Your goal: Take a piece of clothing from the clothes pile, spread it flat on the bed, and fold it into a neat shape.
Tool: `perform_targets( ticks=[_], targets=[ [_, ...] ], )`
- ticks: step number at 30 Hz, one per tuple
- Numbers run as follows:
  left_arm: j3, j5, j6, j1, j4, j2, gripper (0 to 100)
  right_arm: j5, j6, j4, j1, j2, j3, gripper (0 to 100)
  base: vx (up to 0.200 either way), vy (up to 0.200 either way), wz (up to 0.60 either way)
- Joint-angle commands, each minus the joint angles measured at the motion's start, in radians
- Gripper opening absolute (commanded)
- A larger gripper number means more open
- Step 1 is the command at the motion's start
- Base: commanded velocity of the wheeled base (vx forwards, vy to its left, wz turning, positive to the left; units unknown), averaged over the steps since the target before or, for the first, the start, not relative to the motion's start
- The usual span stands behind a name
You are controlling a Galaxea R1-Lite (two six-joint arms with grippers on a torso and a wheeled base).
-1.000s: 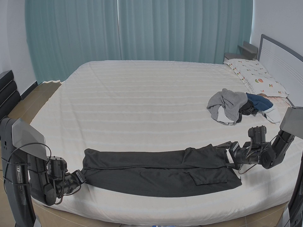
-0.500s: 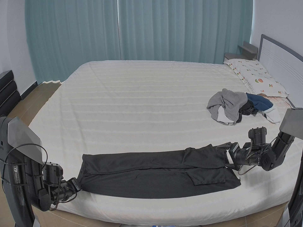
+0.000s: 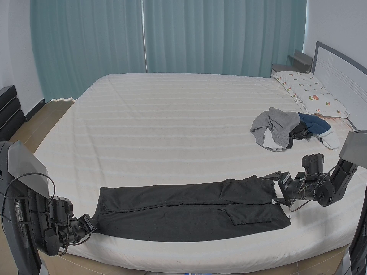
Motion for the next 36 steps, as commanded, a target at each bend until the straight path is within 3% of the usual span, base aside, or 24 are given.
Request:
perform_targets(
  ticks=[1, 12, 21, 24, 27, 36],
  targets=[
    [0.015, -0.003, -0.002, 0.000, -0.003, 0.000, 100, 0.001, 0.000, 0.000, -0.006, 0.000, -0.002, 100, 0.000, 0.000, 0.00],
    [-0.070, -0.023, 0.005, -0.004, -0.003, -0.071, 100, 0.002, 0.000, 0.000, -0.006, 0.008, 0.000, 100, 0.000, 0.000, 0.00],
    [-0.246, -0.047, 0.159, -0.010, 0.017, 0.011, 100, 0.002, -0.005, 0.000, 0.002, 0.010, 0.006, 100, 0.000, 0.000, 0.00],
    [-0.309, -0.050, 0.231, -0.016, 0.102, 0.021, 100, 0.002, -0.008, 0.000, 0.003, 0.010, 0.006, 100, 0.000, 0.000, 0.00],
    [-0.338, -0.054, 0.238, -0.032, 0.166, 0.009, 100, 0.002, -0.008, 0.000, 0.003, 0.010, 0.006, 100, 0.000, 0.000, 0.00],
    [-0.332, -0.072, 0.304, -0.052, 0.180, 0.006, 100, 0.002, -0.009, 0.000, 0.006, 0.010, 0.006, 100, 0.000, 0.000, 0.00]
  ],
)
